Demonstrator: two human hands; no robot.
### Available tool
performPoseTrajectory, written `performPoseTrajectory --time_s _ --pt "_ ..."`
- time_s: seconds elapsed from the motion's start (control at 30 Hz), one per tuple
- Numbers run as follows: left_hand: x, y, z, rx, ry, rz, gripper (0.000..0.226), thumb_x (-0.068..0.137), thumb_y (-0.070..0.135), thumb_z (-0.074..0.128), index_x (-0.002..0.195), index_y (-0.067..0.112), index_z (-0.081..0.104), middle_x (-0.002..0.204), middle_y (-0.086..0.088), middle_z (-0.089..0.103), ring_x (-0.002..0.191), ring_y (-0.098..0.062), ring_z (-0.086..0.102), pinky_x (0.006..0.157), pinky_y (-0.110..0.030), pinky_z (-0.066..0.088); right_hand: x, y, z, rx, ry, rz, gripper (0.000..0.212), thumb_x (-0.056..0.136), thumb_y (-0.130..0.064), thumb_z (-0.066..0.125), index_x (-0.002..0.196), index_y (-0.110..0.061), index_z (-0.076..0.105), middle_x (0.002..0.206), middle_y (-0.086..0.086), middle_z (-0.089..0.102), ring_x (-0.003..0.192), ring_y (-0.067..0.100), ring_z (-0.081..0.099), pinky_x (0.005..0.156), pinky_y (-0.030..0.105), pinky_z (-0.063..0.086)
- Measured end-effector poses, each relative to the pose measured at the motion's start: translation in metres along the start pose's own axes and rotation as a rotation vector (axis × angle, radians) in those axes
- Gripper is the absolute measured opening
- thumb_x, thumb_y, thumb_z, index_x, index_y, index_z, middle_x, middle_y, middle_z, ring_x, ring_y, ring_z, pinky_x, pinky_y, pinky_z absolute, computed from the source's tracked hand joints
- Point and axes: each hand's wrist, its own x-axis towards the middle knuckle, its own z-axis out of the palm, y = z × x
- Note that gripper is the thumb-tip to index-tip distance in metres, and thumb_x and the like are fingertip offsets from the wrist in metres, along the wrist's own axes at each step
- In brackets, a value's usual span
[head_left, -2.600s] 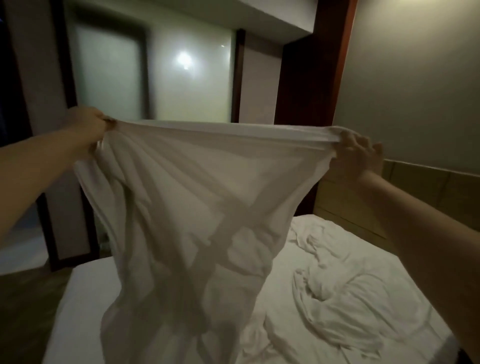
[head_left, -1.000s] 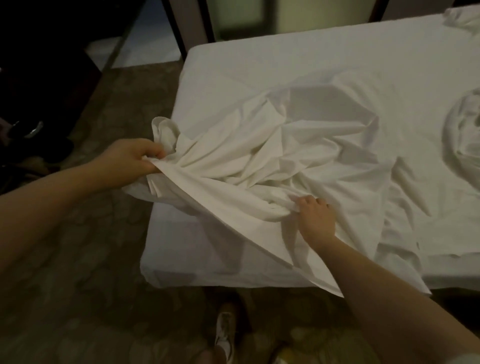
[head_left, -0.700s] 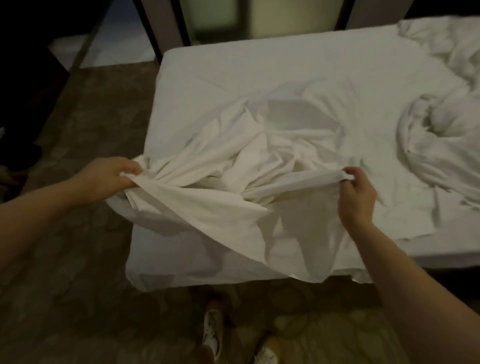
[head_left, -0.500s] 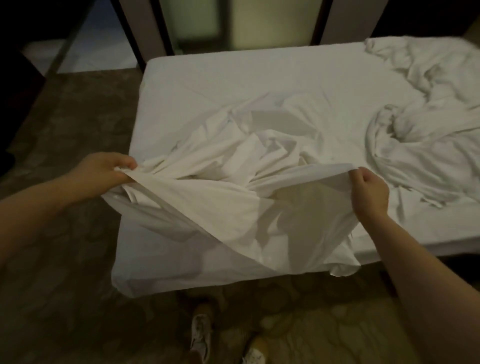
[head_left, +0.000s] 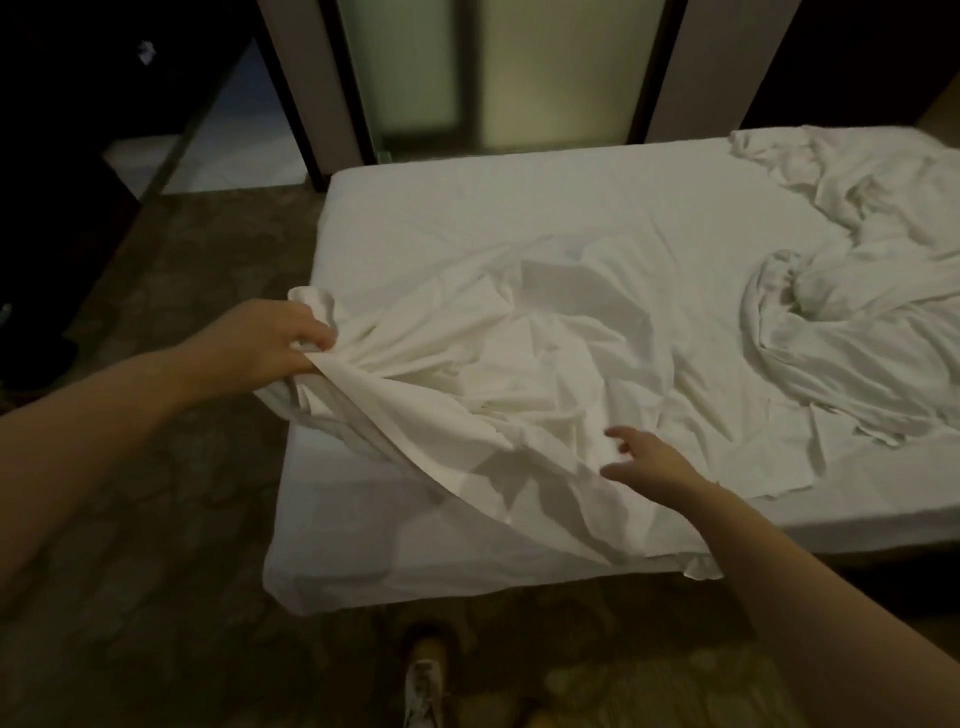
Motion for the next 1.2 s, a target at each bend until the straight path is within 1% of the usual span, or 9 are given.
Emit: performPoseTrajectory --time_s 0.07,0.23,0.37,0.47,0.6,0.7,0.83,1.0,1.2 --pt "-0.002 0.002 -0.004 0.022 0.019 0.110 0.042 0.078 0.045 0.055 0.094 0.010 0.072 0.091 -0.005 0.064 0.083 -0.020 0.058 0.068 -0.017 0.037 -0.003 -0.045 -0.005 0.041 0.086 -0.183 0.055 0.085 -0.026 0.064 0.137 -0.025 0.043 0.129 0.004 0.053 0.116 0.018 0.051 0.093 0.028 0.039" --pt "-0.008 0.009 -0.014 0.145 -0.049 0.195 0.018 0.089 0.033 0.052 0.094 0.025 0.068 0.090 0.010 0.046 0.082 -0.005 0.045 0.065 -0.011 0.033 -0.017 -0.170 -0.014 0.059 0.166 -0.676 0.057 0.086 -0.027 0.066 0.138 -0.027 0.043 0.134 -0.003 0.051 0.119 0.009 0.047 0.089 0.013 0.030" --pt "-0.018 0.014 -0.024 0.195 0.032 0.395 0.022 0.081 0.037 0.045 0.078 0.029 0.065 0.075 0.011 0.048 0.065 0.004 0.035 0.047 -0.012 0.037 -0.025 -0.247 -0.012 -0.026 0.082 -0.952 0.083 0.079 -0.036 0.074 0.147 -0.027 0.027 0.150 -0.003 0.034 0.134 0.013 0.033 0.107 0.023 0.026" --pt "-0.023 0.014 -0.028 0.233 -0.006 0.434 0.008 0.085 0.026 0.060 0.080 0.028 0.066 0.076 0.009 0.048 0.062 -0.001 0.038 0.050 -0.007 0.024 -0.017 -0.272 -0.010 -0.068 0.048 -0.996 0.081 0.076 -0.037 0.076 0.144 -0.026 0.033 0.141 -0.001 0.046 0.126 0.016 0.043 0.103 0.029 0.035" --pt "-0.025 -0.006 -0.027 0.177 -0.006 0.437 0.007 0.086 0.030 0.064 0.091 0.032 0.067 0.084 0.008 0.055 0.065 0.001 0.039 0.056 -0.006 0.023 -0.008 -0.282 -0.015 -0.330 -0.069 -0.985 0.032 0.082 -0.039 0.068 0.111 -0.025 0.065 0.071 -0.021 0.046 0.080 0.009 0.045 0.075 0.026 0.031" --pt "-0.021 -0.015 -0.024 0.195 0.020 0.401 0.008 0.085 0.029 0.066 0.093 0.031 0.068 0.082 0.011 0.047 0.057 0.003 0.033 0.053 -0.005 0.019 -0.007 -0.284 -0.028 -0.599 0.039 -1.018 0.031 0.085 -0.049 0.059 0.110 -0.032 0.063 0.080 -0.012 0.052 0.085 0.009 0.040 0.082 0.032 0.031" --pt "-0.018 -0.021 -0.032 0.181 -0.004 0.260 0.023 0.095 0.035 0.048 0.112 0.032 0.063 0.105 0.005 0.053 0.087 -0.009 0.052 0.072 -0.020 0.048 -0.002 -0.264 -0.038 -0.712 0.315 -1.214 0.023 0.088 -0.046 0.053 0.097 -0.026 0.061 0.083 -0.011 0.060 0.086 0.013 0.046 0.074 0.033 0.028" --pt "-0.011 -0.019 -0.040 0.190 -0.004 0.246 0.026 0.095 0.037 0.045 0.117 0.034 0.060 0.111 0.006 0.050 0.087 -0.006 0.046 0.066 -0.005 0.032 -0.001 -0.247 -0.034 -0.747 0.622 -1.237 0.030 0.086 -0.045 0.041 0.074 -0.025 0.060 0.066 -0.014 0.058 0.081 0.017 0.051 0.076 0.033 0.027" --pt "-0.013 -0.011 -0.051 0.160 0.076 0.244 0.023 0.094 0.027 0.052 0.112 0.028 0.065 0.108 0.001 0.055 0.087 -0.015 0.054 0.076 -0.026 0.049 0.002 -0.219 -0.057 -0.890 0.568 -0.971 0.023 0.077 -0.042 0.051 0.090 -0.039 0.070 0.089 -0.020 0.067 0.102 0.023 0.058 0.100 0.044 0.025"
